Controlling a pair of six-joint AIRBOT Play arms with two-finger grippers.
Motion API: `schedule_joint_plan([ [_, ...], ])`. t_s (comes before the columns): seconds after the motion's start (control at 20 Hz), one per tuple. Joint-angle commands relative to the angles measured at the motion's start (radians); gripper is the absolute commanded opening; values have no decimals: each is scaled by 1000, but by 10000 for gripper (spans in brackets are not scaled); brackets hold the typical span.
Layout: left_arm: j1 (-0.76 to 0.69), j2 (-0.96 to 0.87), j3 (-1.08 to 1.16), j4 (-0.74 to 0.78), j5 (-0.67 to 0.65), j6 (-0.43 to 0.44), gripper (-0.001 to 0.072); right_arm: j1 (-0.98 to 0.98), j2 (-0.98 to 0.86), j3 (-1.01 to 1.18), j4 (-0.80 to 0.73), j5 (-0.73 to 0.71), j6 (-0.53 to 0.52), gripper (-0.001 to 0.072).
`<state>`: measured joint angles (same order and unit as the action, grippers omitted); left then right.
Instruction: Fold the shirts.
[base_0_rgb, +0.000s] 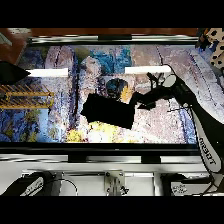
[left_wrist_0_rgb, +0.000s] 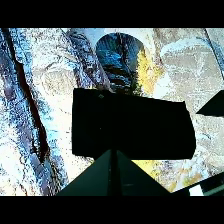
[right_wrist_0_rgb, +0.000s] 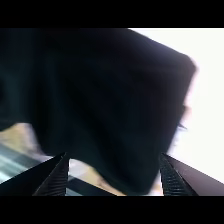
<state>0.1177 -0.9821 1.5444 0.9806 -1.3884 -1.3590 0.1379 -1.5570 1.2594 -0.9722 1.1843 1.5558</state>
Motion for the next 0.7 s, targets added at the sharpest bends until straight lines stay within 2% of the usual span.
schedule_joint_plan([
  [0.0,0,-6,-2,0,1,4,38,-58,-18,-87,23,1,-11,676],
  [0.15,0,-17,-2,0,1,4,38,-16,-91,-108,105,-43,-72,676],
  [0.35,0,-15,-2,-1,-1,3,38,1,-151,-108,150,-125,-57,668],
  [0.45,0,-15,-2,-1,0,3,38,16,-172,-108,222,-145,-72,478],
  [0.5,0,-15,-2,-1,0,3,38,22,-177,-108,276,-141,-113,303],
  [0.55,0,-15,-2,-1,0,3,38,26,-175,-105,354,-121,-173,61],
  [0.65,0,-15,-2,-1,0,3,38,0,-140,-71,496,-64,-303,60],
])
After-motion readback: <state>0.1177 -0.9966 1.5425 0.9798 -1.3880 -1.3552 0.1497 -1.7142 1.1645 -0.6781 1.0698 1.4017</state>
